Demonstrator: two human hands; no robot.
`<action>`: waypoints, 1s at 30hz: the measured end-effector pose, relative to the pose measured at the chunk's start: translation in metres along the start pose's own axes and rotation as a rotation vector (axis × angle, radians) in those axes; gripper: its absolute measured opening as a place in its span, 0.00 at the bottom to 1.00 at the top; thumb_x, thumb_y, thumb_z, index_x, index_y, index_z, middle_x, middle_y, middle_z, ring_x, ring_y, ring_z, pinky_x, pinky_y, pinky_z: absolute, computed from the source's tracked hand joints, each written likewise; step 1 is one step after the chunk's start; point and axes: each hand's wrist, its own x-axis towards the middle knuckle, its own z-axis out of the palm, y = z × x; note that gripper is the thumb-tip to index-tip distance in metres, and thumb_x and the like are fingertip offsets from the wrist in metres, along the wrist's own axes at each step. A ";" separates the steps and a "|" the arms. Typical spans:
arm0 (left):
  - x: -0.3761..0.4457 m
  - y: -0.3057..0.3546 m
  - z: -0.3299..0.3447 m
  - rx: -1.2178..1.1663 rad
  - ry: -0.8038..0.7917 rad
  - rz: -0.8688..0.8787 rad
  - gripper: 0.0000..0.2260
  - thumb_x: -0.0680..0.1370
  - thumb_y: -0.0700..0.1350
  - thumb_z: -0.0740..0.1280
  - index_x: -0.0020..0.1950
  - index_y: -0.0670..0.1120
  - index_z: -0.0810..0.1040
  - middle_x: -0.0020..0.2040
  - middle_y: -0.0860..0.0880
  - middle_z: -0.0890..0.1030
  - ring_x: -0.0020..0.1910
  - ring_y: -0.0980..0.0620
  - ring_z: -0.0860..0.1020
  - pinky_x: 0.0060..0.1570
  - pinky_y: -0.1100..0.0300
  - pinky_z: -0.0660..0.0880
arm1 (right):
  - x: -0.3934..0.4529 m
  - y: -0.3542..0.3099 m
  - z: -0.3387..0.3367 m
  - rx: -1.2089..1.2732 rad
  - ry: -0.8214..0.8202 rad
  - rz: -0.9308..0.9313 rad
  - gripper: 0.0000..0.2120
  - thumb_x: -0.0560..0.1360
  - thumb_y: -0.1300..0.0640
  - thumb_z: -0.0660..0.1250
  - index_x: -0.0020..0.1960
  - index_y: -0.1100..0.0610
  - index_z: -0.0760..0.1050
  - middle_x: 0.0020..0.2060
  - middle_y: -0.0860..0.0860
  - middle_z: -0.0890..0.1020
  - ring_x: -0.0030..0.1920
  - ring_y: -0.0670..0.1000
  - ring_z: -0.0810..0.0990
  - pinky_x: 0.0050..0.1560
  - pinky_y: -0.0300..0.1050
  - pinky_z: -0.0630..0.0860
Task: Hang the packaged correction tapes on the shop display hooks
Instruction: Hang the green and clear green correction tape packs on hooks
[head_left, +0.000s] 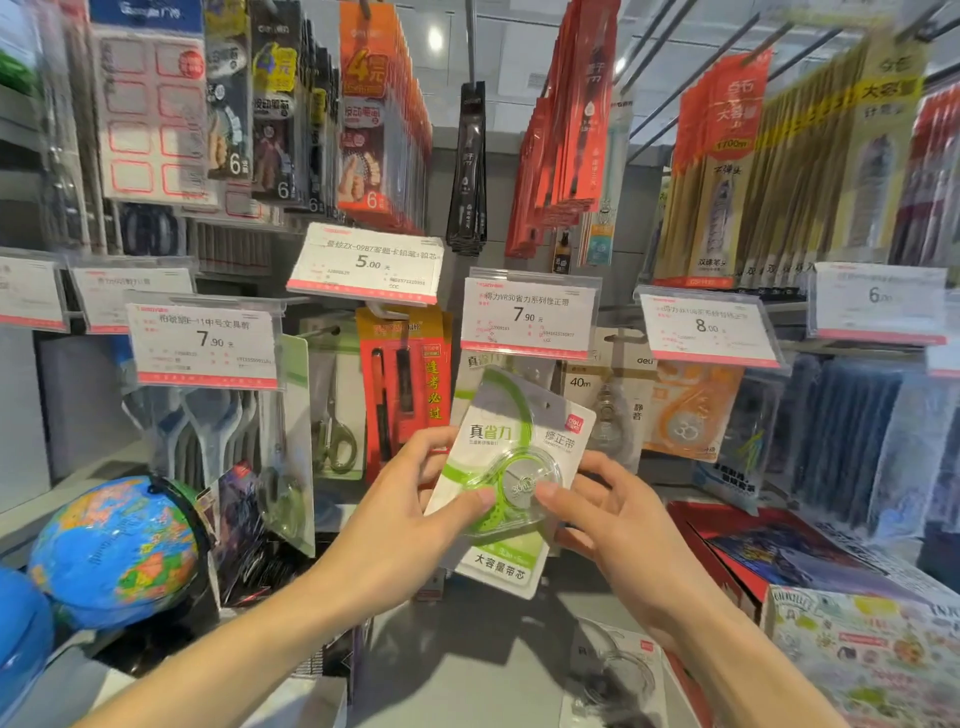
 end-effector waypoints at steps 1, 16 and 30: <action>0.000 0.000 0.001 0.003 0.000 0.006 0.21 0.79 0.42 0.73 0.69 0.55 0.72 0.58 0.60 0.86 0.55 0.56 0.86 0.56 0.54 0.82 | -0.001 0.000 -0.002 0.019 -0.003 -0.002 0.21 0.74 0.58 0.77 0.65 0.56 0.75 0.55 0.54 0.89 0.54 0.56 0.89 0.47 0.45 0.85; 0.007 0.059 -0.016 0.119 0.168 0.315 0.19 0.77 0.55 0.69 0.67 0.62 0.72 0.51 0.58 0.82 0.46 0.53 0.81 0.43 0.47 0.82 | -0.017 -0.032 -0.029 -0.138 0.161 -0.233 0.30 0.67 0.38 0.80 0.65 0.42 0.74 0.54 0.27 0.84 0.57 0.29 0.81 0.62 0.42 0.75; 0.000 0.081 -0.020 0.150 0.180 0.376 0.22 0.78 0.51 0.68 0.71 0.61 0.69 0.50 0.54 0.86 0.46 0.47 0.84 0.47 0.46 0.80 | 0.022 -0.047 -0.001 -0.213 0.143 -0.321 0.21 0.79 0.63 0.72 0.70 0.52 0.74 0.53 0.39 0.88 0.55 0.40 0.86 0.51 0.31 0.80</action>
